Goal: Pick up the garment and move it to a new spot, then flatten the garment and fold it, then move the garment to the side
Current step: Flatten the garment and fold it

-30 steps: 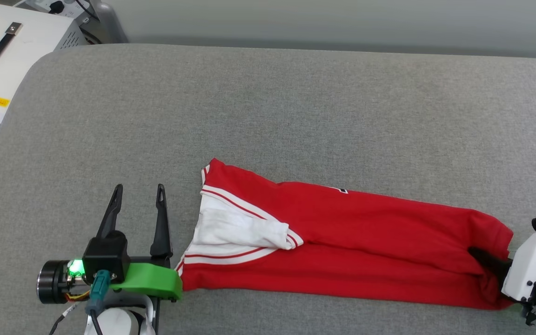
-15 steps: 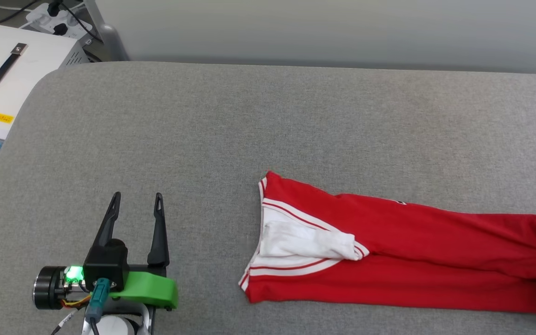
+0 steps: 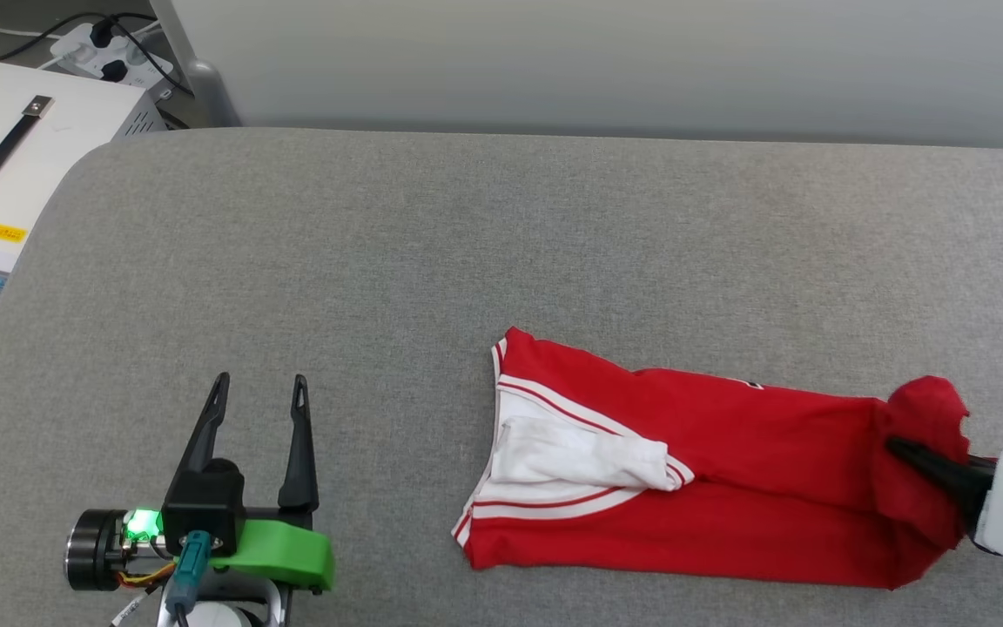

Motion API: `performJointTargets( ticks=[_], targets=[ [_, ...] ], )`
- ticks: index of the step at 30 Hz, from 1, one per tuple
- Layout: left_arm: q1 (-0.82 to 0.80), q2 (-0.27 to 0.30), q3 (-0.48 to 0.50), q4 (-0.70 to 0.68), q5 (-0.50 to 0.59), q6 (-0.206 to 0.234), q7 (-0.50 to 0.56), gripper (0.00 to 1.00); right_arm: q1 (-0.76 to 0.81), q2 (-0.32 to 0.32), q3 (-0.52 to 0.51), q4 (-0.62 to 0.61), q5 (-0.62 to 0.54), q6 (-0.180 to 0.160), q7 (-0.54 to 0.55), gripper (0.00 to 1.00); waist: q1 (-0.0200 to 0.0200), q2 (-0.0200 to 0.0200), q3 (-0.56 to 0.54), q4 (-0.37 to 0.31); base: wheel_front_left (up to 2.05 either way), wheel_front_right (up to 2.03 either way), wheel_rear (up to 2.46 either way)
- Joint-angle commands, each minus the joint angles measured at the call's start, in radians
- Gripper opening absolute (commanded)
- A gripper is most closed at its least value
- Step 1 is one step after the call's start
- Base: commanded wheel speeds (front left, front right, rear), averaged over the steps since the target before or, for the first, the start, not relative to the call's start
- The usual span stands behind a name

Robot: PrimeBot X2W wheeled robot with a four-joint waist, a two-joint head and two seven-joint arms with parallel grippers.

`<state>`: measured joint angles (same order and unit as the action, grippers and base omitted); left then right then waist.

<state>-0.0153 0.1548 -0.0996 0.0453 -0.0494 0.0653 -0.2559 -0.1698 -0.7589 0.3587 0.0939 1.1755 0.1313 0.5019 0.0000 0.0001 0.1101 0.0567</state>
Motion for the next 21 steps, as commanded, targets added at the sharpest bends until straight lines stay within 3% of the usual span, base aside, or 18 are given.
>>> performJointTargets(
  ticks=[1,10,21],
  targets=[
    [0.010,-0.008,0.001,0.001,0.011,-0.005,-0.006,1.00,-0.023,0.017,0.007,-0.025,-0.001,-0.001,0.018,0.00,0.0000,-0.0001,0.003,0.002,0.00,0.00,0.00],
    [-0.028,-0.025,-0.004,0.000,0.024,-0.016,-0.006,1.00,-0.216,0.149,0.145,-0.076,-0.145,-0.001,0.145,0.00,0.0000,-0.0001,0.053,0.019,0.00,0.00,0.00],
    [-0.068,-0.038,-0.002,0.003,0.029,-0.019,-0.006,1.00,-0.475,0.350,0.396,0.084,-0.246,-0.001,0.143,0.00,0.0000,-0.0001,0.105,0.028,0.00,0.00,0.00]
  ],
)
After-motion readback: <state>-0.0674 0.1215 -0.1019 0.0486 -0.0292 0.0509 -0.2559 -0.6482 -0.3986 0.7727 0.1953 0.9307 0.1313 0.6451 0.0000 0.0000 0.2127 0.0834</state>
